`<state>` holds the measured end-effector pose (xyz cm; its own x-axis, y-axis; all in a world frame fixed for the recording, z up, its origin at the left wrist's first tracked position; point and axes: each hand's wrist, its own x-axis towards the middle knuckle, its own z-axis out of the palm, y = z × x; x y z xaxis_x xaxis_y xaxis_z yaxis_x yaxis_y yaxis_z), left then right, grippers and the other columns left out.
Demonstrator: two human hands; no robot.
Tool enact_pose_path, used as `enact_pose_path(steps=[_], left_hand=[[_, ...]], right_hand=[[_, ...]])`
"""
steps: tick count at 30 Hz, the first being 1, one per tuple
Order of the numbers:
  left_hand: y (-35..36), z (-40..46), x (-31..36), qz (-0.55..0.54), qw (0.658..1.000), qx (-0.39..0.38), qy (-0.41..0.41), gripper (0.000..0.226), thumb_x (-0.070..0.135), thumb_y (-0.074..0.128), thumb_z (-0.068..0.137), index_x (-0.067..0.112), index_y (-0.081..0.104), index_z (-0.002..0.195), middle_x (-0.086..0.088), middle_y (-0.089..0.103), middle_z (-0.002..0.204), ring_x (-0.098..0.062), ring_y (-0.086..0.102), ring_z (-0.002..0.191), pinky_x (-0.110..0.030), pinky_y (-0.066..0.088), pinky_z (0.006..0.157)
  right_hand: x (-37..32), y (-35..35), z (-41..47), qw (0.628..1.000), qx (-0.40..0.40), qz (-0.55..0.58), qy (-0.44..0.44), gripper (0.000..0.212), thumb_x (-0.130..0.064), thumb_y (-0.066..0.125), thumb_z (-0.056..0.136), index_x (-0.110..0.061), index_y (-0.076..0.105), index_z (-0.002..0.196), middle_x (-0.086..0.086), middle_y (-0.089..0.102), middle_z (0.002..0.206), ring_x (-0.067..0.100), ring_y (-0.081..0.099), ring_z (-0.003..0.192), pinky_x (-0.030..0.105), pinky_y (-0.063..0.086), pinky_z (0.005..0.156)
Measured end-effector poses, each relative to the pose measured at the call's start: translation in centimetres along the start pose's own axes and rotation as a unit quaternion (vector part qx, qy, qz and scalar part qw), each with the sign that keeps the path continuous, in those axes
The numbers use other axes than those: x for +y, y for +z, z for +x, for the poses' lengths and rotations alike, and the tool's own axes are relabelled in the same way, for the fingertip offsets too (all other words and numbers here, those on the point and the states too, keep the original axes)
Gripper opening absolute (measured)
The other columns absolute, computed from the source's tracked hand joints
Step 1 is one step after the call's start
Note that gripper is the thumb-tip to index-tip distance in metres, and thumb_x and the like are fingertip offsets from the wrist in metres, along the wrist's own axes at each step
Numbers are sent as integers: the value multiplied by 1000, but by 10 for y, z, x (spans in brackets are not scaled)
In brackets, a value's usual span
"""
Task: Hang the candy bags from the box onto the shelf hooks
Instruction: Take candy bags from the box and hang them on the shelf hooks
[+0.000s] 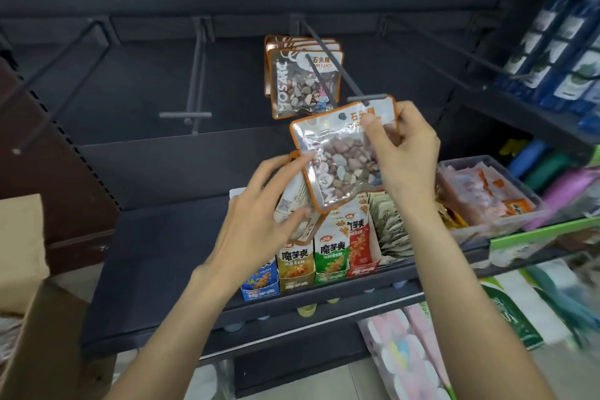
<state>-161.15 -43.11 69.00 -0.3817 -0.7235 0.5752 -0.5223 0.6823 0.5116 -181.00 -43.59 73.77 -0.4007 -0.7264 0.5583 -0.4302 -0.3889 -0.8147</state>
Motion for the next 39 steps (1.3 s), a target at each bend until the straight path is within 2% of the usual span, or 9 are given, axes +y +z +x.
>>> enact_pose_path(steps=[4, 8, 11, 16, 22, 25, 31, 34, 39], left_hand=[[6, 10, -7, -17, 999, -17, -47, 78, 23, 75, 82, 44, 32, 143, 20, 43, 131, 8, 42, 116, 4, 33, 86], [11, 28, -19, -12, 997, -3, -76, 80, 21, 75, 81, 46, 32, 144, 17, 48, 130, -2, 49, 117, -38, 47, 96], [11, 48, -32, -17, 995, -3, -98, 82, 19, 75, 80, 44, 31, 145, 17, 49, 128, -4, 49, 117, -48, 47, 96], [8, 70, -53, 3, 990, 9, -139, 82, 15, 74, 80, 39, 32, 146, 9, 49, 135, -7, 46, 123, -44, 42, 102], [1, 49, -63, -64, 976, 30, -208, 81, 16, 78, 78, 43, 36, 142, 13, 56, 129, -4, 54, 117, -37, 46, 101], [-1, 35, -55, -176, 957, 51, -226, 80, 7, 80, 75, 41, 42, 137, 26, 57, 116, 11, 55, 108, -13, 50, 85], [4, 19, -32, -263, 936, 85, -216, 80, 3, 81, 72, 33, 44, 137, 16, 58, 126, 2, 58, 112, -18, 52, 87], [4, 14, -23, -329, 914, 59, -231, 76, 6, 80, 72, 35, 47, 134, 10, 64, 121, -7, 63, 110, -34, 56, 87], [3, 7, -21, -360, 900, -22, -246, 75, 8, 78, 72, 34, 47, 135, 11, 67, 113, -12, 67, 103, -32, 58, 78]], right_hand=[[0, 7, 3, 998, 35, 6, -47, 27, -17, 65, 92, -20, 44, 108, -12, 64, 88, -2, 64, 77, 14, 48, 67], [23, 16, 9, 992, 12, -29, -126, 37, -15, 67, 89, -27, 41, 112, -11, 52, 107, 4, 57, 98, 26, 49, 82], [44, 21, 18, 987, -34, -65, -143, 58, -17, 72, 86, -20, 41, 134, -12, 44, 124, -12, 44, 115, 10, 40, 94], [54, 46, 53, 985, -56, -131, -98, 78, -16, 72, 86, -9, 28, 150, 12, 48, 132, -8, 43, 107, -3, 28, 83], [62, 77, 90, 964, -67, -241, -89, 80, -35, 62, 92, -20, 15, 155, 18, 39, 127, 31, 50, 111, 45, 49, 89], [62, 74, 80, 951, -20, -299, -78, 76, -40, 57, 93, -29, 12, 154, 19, 34, 137, 36, 41, 122, 52, 41, 98], [50, 28, -21, 993, -83, -79, 0, 54, -17, 57, 96, -31, 38, 144, 0, 46, 129, 9, 52, 114, 26, 47, 92], [53, 14, -45, 974, -155, -138, -94, 60, 6, 56, 87, -31, 52, 134, 3, 38, 143, 16, 39, 131, 18, 35, 107], [57, -11, -26, 900, -261, -200, -287, 26, -28, 59, 88, -24, 72, 111, 6, 50, 140, 25, 38, 132, 36, 36, 107]])
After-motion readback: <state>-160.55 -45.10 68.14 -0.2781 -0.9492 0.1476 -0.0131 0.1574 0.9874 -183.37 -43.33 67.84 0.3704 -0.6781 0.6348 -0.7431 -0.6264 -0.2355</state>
